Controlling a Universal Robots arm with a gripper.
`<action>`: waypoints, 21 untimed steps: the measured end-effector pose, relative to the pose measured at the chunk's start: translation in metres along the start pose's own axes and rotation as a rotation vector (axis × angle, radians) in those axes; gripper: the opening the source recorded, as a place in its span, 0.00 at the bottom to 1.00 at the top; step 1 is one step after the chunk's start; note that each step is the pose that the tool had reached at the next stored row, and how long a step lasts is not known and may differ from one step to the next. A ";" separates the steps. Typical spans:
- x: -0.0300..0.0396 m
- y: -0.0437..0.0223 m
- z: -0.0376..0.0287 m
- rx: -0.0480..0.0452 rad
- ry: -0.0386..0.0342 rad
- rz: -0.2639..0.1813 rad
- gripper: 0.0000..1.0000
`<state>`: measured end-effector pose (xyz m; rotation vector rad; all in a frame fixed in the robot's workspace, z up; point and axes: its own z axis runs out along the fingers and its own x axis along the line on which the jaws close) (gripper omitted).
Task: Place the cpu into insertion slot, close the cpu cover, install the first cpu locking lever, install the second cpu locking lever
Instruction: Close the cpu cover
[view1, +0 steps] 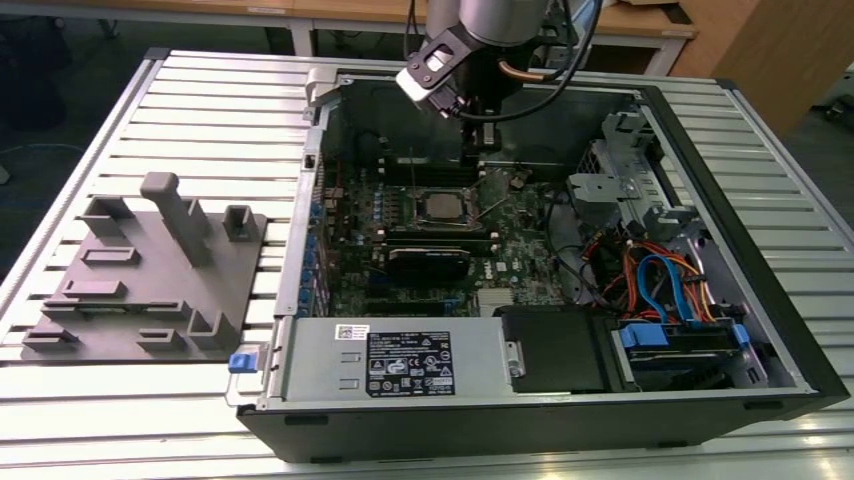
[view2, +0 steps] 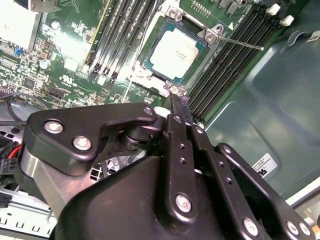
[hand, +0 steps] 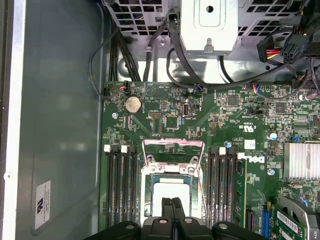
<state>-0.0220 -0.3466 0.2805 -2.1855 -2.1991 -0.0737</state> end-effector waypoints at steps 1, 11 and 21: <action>0.0000 0.0003 0.0000 0.0000 0.0000 0.000 0.11; 0.0000 0.0039 0.0000 0.0000 0.0000 0.000 0.11; 0.0000 0.0074 0.0000 0.0000 0.0000 0.000 0.11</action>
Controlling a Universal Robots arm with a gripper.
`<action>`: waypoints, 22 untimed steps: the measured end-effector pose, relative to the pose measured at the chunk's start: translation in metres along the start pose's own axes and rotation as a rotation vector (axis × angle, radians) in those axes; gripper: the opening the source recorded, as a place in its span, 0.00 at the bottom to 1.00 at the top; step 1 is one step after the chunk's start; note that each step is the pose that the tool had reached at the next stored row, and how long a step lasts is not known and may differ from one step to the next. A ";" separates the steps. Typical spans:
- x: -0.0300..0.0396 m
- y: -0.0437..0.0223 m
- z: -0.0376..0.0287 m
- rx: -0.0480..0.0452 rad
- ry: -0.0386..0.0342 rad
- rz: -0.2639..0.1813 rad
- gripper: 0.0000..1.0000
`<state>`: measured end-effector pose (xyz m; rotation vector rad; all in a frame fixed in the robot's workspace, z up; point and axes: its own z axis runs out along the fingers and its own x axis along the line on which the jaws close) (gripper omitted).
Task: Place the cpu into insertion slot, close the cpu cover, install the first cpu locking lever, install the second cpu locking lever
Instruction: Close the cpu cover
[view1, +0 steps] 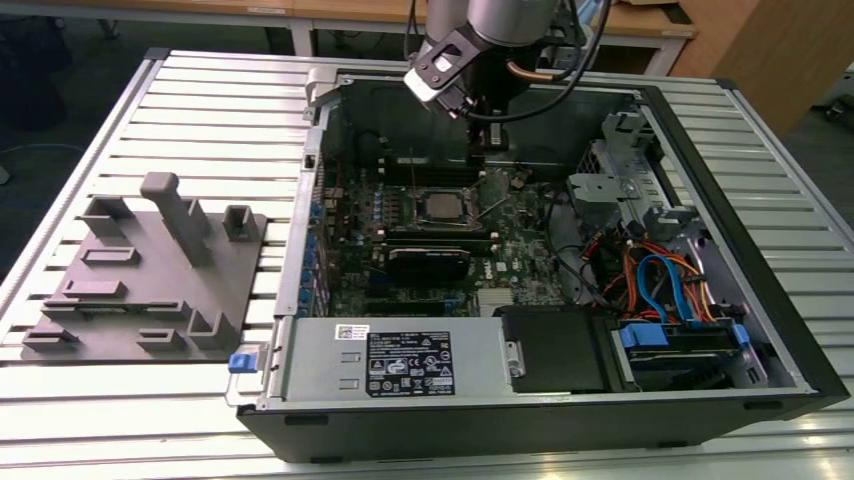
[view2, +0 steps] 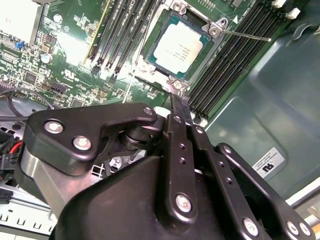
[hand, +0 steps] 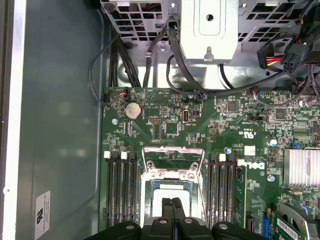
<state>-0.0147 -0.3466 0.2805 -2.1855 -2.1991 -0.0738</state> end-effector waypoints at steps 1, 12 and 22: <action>0.0000 0.0003 0.0000 0.0000 0.0000 0.000 0.11; 0.0000 0.0028 0.0000 0.0001 -0.0001 0.000 0.11; 0.0000 0.0051 0.0000 0.0000 0.0000 0.000 0.11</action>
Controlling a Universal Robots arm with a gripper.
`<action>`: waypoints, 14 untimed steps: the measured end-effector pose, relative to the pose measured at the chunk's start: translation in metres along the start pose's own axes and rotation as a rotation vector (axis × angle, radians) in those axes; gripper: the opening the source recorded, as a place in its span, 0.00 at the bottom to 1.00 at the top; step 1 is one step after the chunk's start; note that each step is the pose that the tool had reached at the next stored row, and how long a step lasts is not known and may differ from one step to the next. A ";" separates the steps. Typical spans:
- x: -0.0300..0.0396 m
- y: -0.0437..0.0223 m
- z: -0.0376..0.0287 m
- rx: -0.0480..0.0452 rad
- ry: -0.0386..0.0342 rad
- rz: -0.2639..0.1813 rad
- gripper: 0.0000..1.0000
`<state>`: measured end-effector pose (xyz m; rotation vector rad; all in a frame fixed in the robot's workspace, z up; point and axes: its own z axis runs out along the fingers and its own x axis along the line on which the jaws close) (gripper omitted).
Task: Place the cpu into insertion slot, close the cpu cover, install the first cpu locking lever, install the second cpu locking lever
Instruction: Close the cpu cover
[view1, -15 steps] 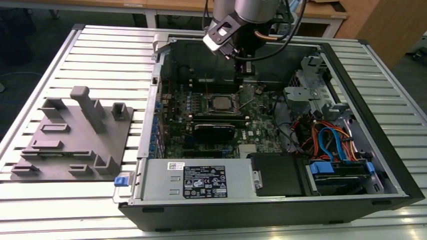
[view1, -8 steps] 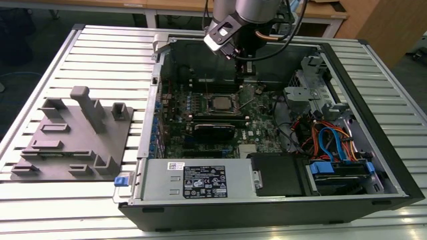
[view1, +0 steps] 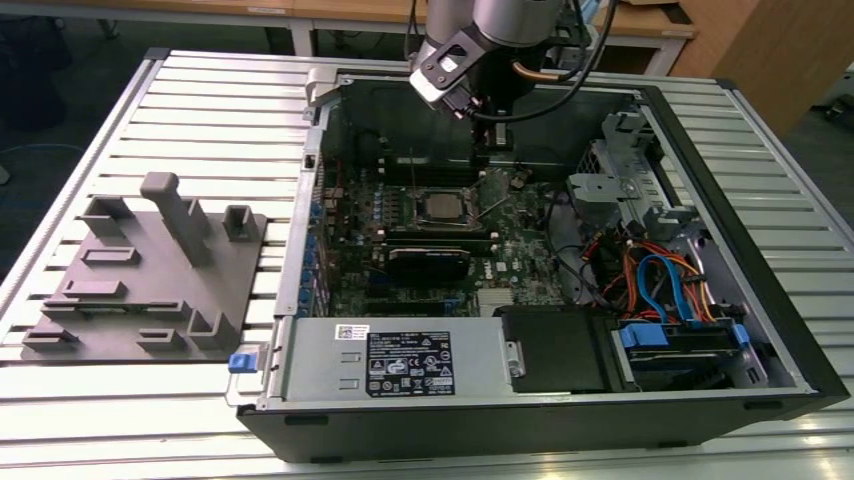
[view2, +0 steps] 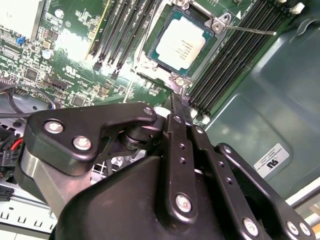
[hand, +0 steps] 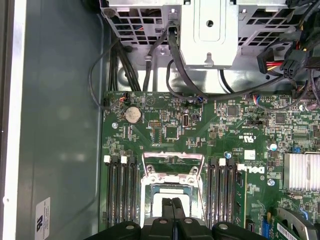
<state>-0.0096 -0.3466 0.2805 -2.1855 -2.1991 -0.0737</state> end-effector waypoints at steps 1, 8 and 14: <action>0.0000 0.0003 0.0000 0.0000 0.0000 0.000 0.11; 0.0000 0.0020 0.0000 0.0000 -0.0001 0.000 0.11; 0.0000 0.0034 0.0000 0.0000 0.0000 0.000 0.11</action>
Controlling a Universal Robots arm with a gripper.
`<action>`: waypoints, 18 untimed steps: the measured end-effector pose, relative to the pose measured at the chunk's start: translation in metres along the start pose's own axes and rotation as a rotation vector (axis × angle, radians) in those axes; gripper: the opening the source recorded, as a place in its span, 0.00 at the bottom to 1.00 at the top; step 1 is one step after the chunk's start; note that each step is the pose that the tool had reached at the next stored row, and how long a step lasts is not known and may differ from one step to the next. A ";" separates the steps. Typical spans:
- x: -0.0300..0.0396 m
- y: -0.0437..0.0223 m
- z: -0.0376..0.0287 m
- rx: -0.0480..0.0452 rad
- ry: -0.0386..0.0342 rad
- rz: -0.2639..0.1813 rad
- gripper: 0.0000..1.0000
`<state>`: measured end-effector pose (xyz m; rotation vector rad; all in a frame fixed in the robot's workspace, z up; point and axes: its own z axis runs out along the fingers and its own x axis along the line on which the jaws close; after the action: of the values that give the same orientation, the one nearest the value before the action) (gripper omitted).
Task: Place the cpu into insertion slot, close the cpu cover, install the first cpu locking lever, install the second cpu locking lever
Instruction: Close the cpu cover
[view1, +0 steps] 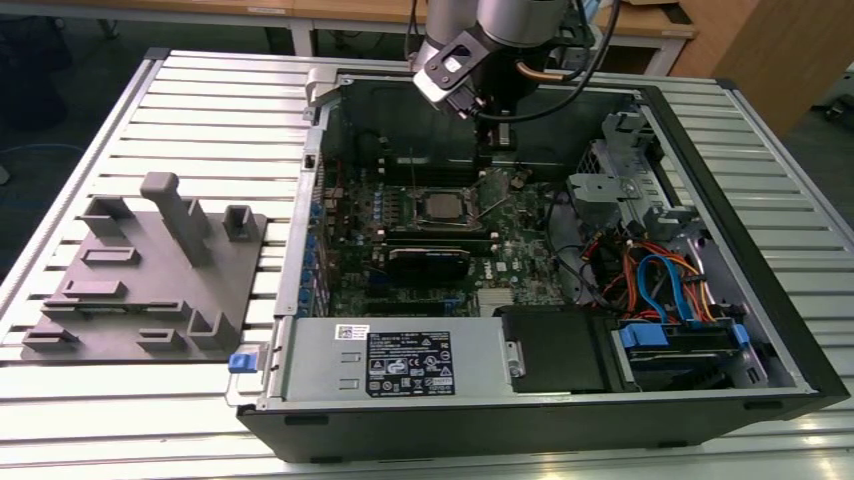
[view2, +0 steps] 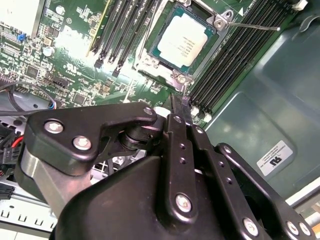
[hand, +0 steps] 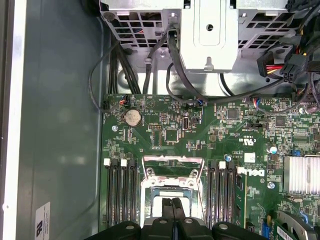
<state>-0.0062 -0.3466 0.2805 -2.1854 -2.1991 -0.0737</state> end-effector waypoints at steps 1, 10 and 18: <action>0.0000 0.0002 0.0000 0.0000 0.0000 0.000 0.11; 0.0000 0.0022 0.0000 0.0000 0.0000 0.000 0.11; 0.0000 0.0038 0.0000 0.0000 0.0000 0.000 0.11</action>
<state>-0.0024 -0.3466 0.2805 -2.1855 -2.1991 -0.0738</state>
